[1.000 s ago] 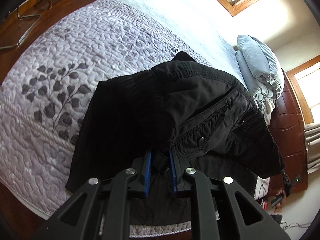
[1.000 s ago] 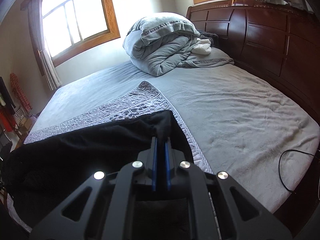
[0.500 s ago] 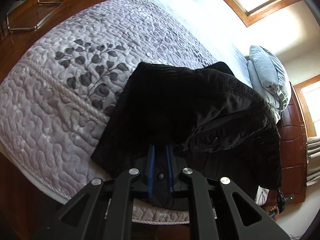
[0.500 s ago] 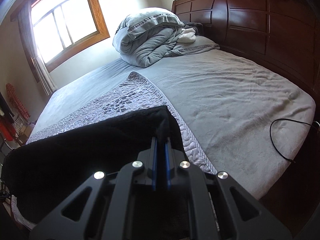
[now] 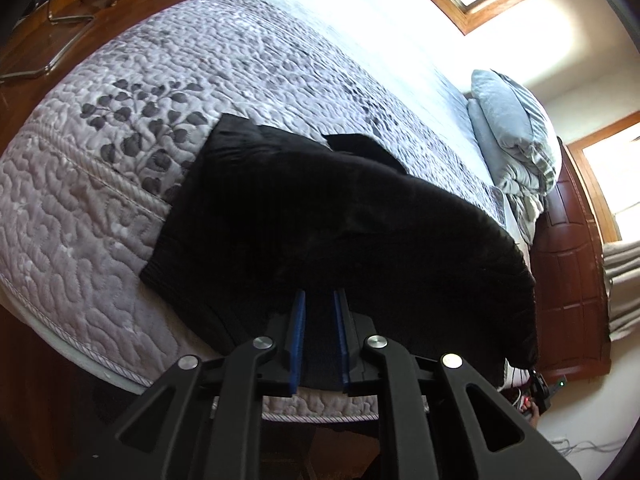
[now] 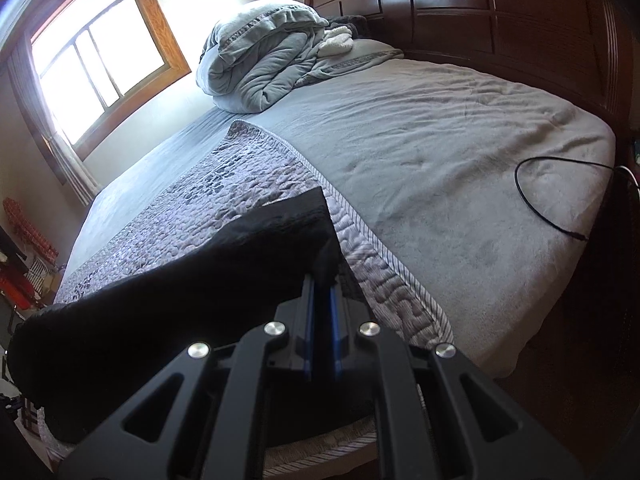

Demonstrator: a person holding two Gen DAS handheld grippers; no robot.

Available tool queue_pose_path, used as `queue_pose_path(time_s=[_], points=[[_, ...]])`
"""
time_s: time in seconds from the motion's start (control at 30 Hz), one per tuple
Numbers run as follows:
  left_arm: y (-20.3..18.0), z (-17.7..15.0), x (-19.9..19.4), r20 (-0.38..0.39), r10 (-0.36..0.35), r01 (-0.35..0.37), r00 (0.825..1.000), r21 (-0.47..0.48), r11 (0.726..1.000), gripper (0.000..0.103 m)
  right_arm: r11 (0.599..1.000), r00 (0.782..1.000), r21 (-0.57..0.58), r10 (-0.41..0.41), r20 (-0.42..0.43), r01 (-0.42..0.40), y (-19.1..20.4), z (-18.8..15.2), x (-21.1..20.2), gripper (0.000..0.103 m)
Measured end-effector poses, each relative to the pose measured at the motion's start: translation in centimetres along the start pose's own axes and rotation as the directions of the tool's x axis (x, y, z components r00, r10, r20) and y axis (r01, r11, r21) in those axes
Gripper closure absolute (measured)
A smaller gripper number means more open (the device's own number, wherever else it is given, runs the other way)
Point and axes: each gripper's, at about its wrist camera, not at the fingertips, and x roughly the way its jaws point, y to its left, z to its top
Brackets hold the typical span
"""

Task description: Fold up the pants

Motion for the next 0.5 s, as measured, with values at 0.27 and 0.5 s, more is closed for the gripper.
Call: queue_pose_path(time_s=[0.27, 0.5], points=[[-0.8, -3.5, 1.1, -0.066, -0.026, 0.025, 0.997, -0.011, 1.000, 0.075, 0.999, 0.999, 0.038, -0.027, -0.035, 0.028, -1.9, -2.2, 1.2, 0.097], [1.6, -6.2, 4.8, -0.158, -0.029, 0.013, 0.987, -0.099, 0.995, 0.074, 0.997, 0.995, 0.039, -0.057, -0.077, 0.060, -2.7, -3.8, 2.3, 0.097]])
